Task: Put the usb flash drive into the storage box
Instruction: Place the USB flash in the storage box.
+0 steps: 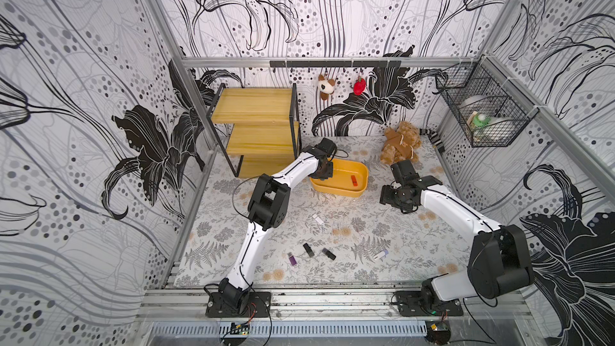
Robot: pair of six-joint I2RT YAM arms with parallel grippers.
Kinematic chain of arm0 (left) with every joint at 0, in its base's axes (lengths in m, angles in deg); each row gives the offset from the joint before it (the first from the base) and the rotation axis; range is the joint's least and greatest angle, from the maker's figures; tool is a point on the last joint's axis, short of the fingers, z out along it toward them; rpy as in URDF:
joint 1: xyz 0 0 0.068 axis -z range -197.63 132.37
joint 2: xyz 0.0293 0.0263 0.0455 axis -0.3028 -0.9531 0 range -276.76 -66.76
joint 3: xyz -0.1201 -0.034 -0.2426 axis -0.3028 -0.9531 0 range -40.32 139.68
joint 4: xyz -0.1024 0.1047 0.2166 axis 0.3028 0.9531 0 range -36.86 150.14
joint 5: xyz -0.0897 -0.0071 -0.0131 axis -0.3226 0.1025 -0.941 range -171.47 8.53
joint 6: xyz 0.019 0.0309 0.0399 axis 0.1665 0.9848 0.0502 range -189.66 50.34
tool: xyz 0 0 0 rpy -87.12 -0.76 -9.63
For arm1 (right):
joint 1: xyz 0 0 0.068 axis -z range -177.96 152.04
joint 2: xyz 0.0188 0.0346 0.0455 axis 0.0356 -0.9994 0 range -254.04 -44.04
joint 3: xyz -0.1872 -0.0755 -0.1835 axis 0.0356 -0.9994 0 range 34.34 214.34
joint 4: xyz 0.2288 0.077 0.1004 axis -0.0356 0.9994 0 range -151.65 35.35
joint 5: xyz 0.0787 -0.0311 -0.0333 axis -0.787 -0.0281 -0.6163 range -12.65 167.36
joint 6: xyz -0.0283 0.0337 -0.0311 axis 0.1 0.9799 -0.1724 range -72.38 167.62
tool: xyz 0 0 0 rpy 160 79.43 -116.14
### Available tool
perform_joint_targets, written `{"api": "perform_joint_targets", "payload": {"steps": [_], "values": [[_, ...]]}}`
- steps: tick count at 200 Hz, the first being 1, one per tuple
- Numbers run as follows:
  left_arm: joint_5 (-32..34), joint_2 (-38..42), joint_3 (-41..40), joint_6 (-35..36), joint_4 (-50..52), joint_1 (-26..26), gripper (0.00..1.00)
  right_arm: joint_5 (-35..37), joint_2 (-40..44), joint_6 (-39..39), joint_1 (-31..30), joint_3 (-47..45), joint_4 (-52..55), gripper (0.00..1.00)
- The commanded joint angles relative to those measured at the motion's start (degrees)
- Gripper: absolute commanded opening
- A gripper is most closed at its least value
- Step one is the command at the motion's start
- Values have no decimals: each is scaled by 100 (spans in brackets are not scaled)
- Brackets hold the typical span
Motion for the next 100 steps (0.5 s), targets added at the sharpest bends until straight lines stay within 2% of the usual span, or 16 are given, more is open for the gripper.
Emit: {"api": "perform_joint_targets", "payload": {"steps": [1,94,100], "values": [[152,49,-77,150,-38,38,0,-67,123,24,-25,-148,10,70],[218,-72,-243,205,-99,109,0,-108,72,3,-25,-253,-85,70],[212,-91,-249,208,-94,113,2,-104,71,3,-24,-266,-87,70]]}}
